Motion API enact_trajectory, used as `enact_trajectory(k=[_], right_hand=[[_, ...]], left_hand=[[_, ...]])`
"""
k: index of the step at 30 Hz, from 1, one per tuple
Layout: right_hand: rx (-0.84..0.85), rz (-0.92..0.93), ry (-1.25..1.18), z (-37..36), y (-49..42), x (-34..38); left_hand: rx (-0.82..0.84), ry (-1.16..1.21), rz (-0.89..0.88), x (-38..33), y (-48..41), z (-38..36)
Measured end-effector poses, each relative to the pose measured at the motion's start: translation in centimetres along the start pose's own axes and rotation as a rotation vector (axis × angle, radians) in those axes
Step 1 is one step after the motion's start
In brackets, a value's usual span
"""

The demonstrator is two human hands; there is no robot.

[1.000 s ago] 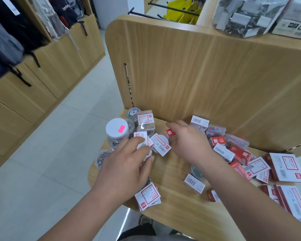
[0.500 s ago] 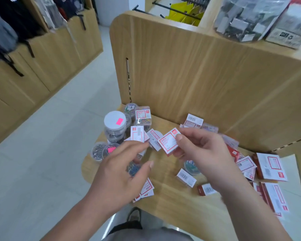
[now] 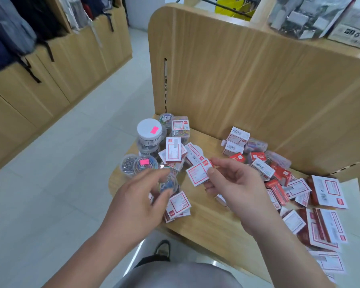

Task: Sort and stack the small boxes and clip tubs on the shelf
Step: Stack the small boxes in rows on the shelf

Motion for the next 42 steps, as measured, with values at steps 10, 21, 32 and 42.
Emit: enact_trajectory(k=[10, 21, 32, 42], right_hand=[[-0.048, -0.086, 0.462, -2.6, -3.5, -6.2], [-0.013, 0.131, 0.765, -0.8, -1.3, -1.6], [-0.329, 0.079, 0.697, 13.3, 4.1, -2.6], [-0.194, 0.056, 0.593, 12.6, 3.6, -5.2]], left_hand=[[0.151, -0.172, -0.036, 0.7, 3.0, -2.9], [0.161, -0.252, -0.087, -2.1, 2.3, -3.0], [0.564, -0.391, -0.154, -7.0, -1.3, -16.6], [0.462, -0.087, -0.018, -6.1, -4.2, -17.0]])
Point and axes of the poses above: each hand's wrist, its own y-axis away from the middle knuckle, its own z-axis out of the back of the hand, x = y × z, the point moved 9 cm from there along -y, towards the middle knuckle, and after that the axes turned 1 degree about z, right-handed, at the moved point
